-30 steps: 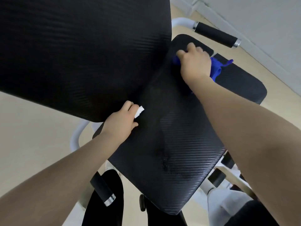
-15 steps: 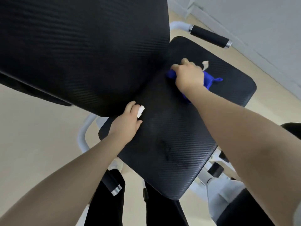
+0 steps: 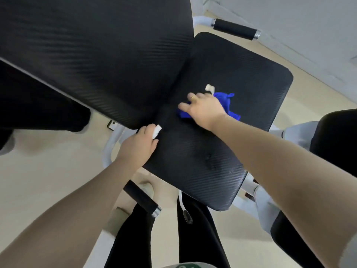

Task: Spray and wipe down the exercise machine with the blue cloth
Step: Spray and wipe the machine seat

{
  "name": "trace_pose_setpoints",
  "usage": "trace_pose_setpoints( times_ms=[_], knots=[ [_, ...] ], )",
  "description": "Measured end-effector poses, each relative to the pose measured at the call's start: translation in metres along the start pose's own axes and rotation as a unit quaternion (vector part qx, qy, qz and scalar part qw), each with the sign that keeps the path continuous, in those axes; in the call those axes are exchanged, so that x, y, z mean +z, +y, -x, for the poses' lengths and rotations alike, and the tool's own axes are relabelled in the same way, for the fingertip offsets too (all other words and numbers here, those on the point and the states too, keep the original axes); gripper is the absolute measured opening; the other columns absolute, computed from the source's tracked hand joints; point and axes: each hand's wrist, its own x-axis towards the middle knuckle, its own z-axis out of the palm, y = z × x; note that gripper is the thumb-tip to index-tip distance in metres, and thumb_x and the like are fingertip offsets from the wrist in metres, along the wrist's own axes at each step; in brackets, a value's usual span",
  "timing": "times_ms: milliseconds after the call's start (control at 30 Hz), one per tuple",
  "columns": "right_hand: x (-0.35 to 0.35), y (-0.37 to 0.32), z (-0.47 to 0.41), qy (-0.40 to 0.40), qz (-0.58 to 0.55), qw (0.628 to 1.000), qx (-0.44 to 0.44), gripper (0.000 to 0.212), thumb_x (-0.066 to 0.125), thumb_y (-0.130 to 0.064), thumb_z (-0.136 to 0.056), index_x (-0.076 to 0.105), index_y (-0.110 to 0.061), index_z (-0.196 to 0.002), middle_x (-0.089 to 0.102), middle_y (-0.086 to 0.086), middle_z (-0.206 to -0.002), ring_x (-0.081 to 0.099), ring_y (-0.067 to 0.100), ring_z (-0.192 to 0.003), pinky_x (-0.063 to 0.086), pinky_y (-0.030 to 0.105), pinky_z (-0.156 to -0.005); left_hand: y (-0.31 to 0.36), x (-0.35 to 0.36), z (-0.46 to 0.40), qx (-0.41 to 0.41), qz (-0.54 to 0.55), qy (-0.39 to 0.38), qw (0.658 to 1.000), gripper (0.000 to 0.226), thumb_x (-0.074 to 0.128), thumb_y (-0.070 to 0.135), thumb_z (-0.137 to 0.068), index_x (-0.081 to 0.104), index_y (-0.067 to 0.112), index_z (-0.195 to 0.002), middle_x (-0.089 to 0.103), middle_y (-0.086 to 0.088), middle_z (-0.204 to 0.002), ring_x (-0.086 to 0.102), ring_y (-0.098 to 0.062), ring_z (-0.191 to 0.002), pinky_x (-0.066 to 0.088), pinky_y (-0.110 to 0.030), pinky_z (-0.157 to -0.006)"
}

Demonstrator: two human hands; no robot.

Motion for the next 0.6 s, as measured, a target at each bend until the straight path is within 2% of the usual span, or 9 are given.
trace_pose_setpoints(
  times_ms=[67,133,200,300,367,433,500,600],
  knots=[
    [0.001,0.032,0.005,0.024,-0.05,0.978,0.201,0.038,0.042,-0.01,-0.093,0.045,-0.02,-0.13,0.049,0.016,-0.116,0.053,0.037,-0.101,0.041,0.042,-0.08,-0.005,0.002,0.0,0.024,0.017,-0.033,0.999,0.043,0.05,0.028,-0.093,0.04,0.012,-0.132,0.057,-0.008,-0.11,0.061,-0.027,-0.079,0.04,-0.03,-0.057],
    [0.013,0.032,0.018,0.047,-0.117,0.948,0.294,0.037,0.047,-0.012,-0.091,0.048,-0.021,-0.126,0.051,0.016,-0.113,0.054,0.037,-0.097,0.039,0.04,-0.071,-0.008,0.008,0.001,0.046,0.037,-0.043,0.997,0.042,0.051,0.028,-0.093,0.041,0.015,-0.131,0.057,-0.005,-0.108,0.06,-0.025,-0.076,0.045,-0.032,-0.058],
    [0.027,0.006,0.035,0.063,-0.147,0.952,0.261,0.037,0.053,-0.016,-0.087,0.054,-0.023,-0.123,0.054,0.013,-0.106,0.057,0.035,-0.09,0.035,0.036,-0.062,-0.011,0.011,-0.004,0.055,0.046,-0.027,0.997,0.04,0.052,0.027,-0.092,0.043,0.015,-0.129,0.057,-0.004,-0.105,0.059,-0.024,-0.073,0.045,-0.032,-0.057],
    [0.036,-0.055,0.075,0.049,-0.163,0.977,0.125,0.038,0.069,-0.011,-0.072,0.064,-0.018,-0.108,0.058,0.013,-0.086,0.061,0.033,-0.066,0.037,0.032,-0.053,-0.005,0.006,-0.004,0.072,-0.019,-0.065,0.995,0.035,0.047,0.027,-0.094,0.041,0.016,-0.127,0.055,-0.003,-0.106,0.057,-0.02,-0.073,0.033,-0.025,-0.049],
    [0.038,-0.071,0.087,0.001,-0.148,0.987,0.056,0.041,0.065,-0.009,-0.076,0.061,-0.017,-0.115,0.058,0.014,-0.09,0.06,0.032,-0.071,0.039,0.034,-0.057,0.0,0.0,-0.002,0.085,-0.052,-0.084,0.992,0.033,0.044,0.027,-0.095,0.039,0.016,-0.126,0.053,-0.002,-0.11,0.055,-0.019,-0.074,0.025,-0.023,-0.046],
    [0.03,-0.057,0.085,0.007,-0.112,0.992,0.052,0.039,0.062,-0.01,-0.081,0.059,-0.021,-0.118,0.058,0.014,-0.096,0.06,0.032,-0.077,0.038,0.034,-0.06,0.007,-0.008,-0.002,0.119,-0.041,-0.089,0.988,0.033,0.044,0.027,-0.095,0.04,0.016,-0.126,0.051,-0.002,-0.11,0.057,-0.022,-0.076,0.03,-0.026,-0.05],
    [0.023,-0.028,0.085,0.029,-0.066,0.984,0.162,0.036,0.057,-0.011,-0.084,0.058,-0.023,-0.119,0.055,0.013,-0.101,0.058,0.033,-0.083,0.038,0.036,-0.063,0.015,-0.013,-0.002,0.164,-0.006,-0.081,0.983,0.034,0.047,0.026,-0.093,0.042,0.018,-0.125,0.049,-0.002,-0.107,0.057,-0.024,-0.074,0.035,-0.029,-0.054],
    [0.031,0.016,0.105,0.066,-0.128,0.908,0.393,0.036,0.049,-0.01,-0.087,0.052,-0.021,-0.122,0.048,0.016,-0.11,0.053,0.037,-0.092,0.041,0.041,-0.065,0.03,-0.013,-0.006,0.195,0.047,-0.058,0.978,0.036,0.051,0.027,-0.091,0.044,0.02,-0.126,0.049,0.001,-0.106,0.057,-0.022,-0.075,0.038,-0.028,-0.056]
  ],
)
